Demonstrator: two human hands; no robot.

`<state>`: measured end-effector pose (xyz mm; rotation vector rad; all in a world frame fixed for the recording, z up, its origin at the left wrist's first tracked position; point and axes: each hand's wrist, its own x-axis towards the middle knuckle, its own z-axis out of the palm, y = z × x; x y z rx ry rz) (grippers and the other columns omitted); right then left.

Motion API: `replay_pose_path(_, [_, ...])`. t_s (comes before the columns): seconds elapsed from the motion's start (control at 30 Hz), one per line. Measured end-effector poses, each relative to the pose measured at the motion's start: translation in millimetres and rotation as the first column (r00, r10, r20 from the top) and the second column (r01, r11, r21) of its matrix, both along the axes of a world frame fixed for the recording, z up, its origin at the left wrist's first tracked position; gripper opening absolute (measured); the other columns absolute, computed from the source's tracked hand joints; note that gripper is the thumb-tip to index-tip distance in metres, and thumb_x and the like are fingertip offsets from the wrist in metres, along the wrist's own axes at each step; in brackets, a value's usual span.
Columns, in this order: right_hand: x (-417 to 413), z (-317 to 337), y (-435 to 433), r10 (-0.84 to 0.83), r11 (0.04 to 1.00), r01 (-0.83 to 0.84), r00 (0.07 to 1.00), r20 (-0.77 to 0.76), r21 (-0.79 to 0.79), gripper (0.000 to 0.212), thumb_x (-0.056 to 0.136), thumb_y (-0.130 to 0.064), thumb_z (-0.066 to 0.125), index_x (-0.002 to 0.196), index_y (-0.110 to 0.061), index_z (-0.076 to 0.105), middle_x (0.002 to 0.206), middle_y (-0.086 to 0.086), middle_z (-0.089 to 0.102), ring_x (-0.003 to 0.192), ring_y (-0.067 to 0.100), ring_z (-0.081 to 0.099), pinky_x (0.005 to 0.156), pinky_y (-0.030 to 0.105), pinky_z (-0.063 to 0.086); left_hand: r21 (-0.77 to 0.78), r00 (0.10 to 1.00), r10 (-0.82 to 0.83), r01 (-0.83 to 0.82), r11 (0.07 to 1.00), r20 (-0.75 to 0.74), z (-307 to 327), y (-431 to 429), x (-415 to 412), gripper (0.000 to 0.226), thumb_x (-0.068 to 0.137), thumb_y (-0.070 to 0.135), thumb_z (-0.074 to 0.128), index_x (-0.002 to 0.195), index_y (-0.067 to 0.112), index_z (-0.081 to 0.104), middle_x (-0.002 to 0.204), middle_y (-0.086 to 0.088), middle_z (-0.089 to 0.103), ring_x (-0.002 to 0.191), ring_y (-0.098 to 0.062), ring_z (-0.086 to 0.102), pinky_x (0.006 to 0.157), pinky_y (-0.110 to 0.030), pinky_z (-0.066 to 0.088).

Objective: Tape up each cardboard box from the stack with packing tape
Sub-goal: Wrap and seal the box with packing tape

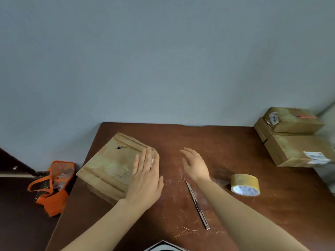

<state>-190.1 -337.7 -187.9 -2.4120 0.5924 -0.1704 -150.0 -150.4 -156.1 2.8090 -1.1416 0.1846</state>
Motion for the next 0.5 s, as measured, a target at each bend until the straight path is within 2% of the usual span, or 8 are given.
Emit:
replay_pose_path(0.03, [-10.0,-3.1,-20.3,-0.082,0.996,0.078,0.993,-0.084,-0.052,0.04,0.097,-0.014,0.043,0.136,-0.019,0.052,0.146,0.0,0.043,0.135,0.017,0.035,0.109,0.026,0.029,0.012,0.999,-0.02,0.02,1.0,-0.039,3.1,-7.5,-2.9,0.064,0.081,0.03,0.065,0.136,0.0,0.049,0.144,-0.026,0.041,0.137,-0.037,0.036,0.118,-0.047,0.013])
replay_pose_path(0.1, [-29.9,-4.3,-58.3,-0.213,0.969,0.17,0.943,-0.256,-0.177,0.039,0.098,-0.023,0.044,0.136,-0.018,0.051,0.144,0.003,0.042,0.132,0.022,0.036,0.106,0.034,0.035,0.04,0.992,-0.058,0.063,0.997,-0.115,13.2,-23.1,-9.6,0.065,0.095,0.034,0.05,0.149,0.008,0.028,0.156,-0.022,0.015,0.147,-0.032,0.007,0.118,-0.045,-0.004])
replay_pose_path(0.17, [-48.1,-2.4,-87.3,-0.289,0.937,0.166,0.863,-0.415,-0.307,0.041,0.098,-0.037,0.046,0.135,-0.019,0.051,0.14,0.006,0.043,0.129,0.025,0.037,0.102,0.037,0.039,0.038,0.99,-0.078,0.083,0.996,-0.117,16.5,-37.7,-12.4,0.062,0.101,0.037,0.033,0.154,0.015,0.008,0.16,-0.015,-0.008,0.147,-0.027,-0.014,0.116,-0.041,-0.016])
replay_pose_path(0.23, [-60.9,-2.7,-104.0,-0.294,0.928,0.089,0.772,-0.564,-0.362,0.046,0.094,-0.049,0.05,0.129,-0.019,0.054,0.133,0.006,0.048,0.123,0.026,0.043,0.099,0.036,0.041,0.027,0.988,-0.082,0.086,0.996,-0.131,20.1,-50.8,-12.6,0.06,0.102,0.036,0.031,0.154,0.017,0.007,0.16,-0.013,-0.01,0.147,-0.025,-0.015,0.116,-0.039,-0.016])
replay_pose_path(0.3, [-67.0,-4.8,-110.2,-0.26,0.94,0.018,0.685,-0.681,-0.341,0.044,0.091,-0.053,0.054,0.12,-0.019,0.058,0.12,0.004,0.057,0.113,0.023,0.053,0.092,0.033,0.044,0.005,0.983,-0.09,0.092,0.996,-0.162,22.5,-61.4,-11.7,0.059,0.102,0.035,0.033,0.153,0.018,0.01,0.161,-0.013,-0.007,0.148,-0.024,-0.012,0.115,-0.038,-0.015])
replay_pose_path(0.37, [-68.7,-3.4,-111.5,-0.227,0.944,-0.046,0.628,-0.744,-0.328,0.027,0.091,-0.042,0.058,0.107,-0.02,0.061,0.102,-0.002,0.063,0.099,0.02,0.06,0.079,0.028,0.044,0.007,0.981,-0.084,0.087,0.996,-0.177,24.2,-69.8,-8.2,0.058,0.101,0.033,0.035,0.153,0.018,0.013,0.161,-0.011,-0.003,0.148,-0.023,-0.009,0.115,-0.037,-0.015])
replay_pose_path(0.43, [-67.2,1.8,-114.9,-0.218,0.936,-0.092,0.603,-0.767,-0.339,0.003,0.089,-0.023,0.058,0.087,-0.021,0.058,0.082,-0.006,0.06,0.085,0.019,0.061,0.067,0.026,0.043,0.009,0.977,-0.077,0.08,0.997,-0.197,27.2,-77.0,-4.4,0.057,0.101,0.032,0.036,0.152,0.018,0.017,0.161,-0.01,0.001,0.148,-0.023,-0.006,0.116,-0.036,-0.014])
replay_pose_path(0.5, [-63.5,7.4,-117.7,-0.193,0.95,-0.096,0.571,-0.798,-0.298,0.005,0.082,-0.016,0.057,0.079,-0.02,0.057,0.073,-0.007,0.06,0.073,0.018,0.062,0.06,0.023,0.045,0.015,0.973,-0.063,0.067,0.998,-0.222,30.0,-82.0,-1.5,0.055,0.101,0.032,0.037,0.152,0.018,0.019,0.161,-0.01,0.005,0.149,-0.022,-0.003,0.116,-0.036,-0.012])
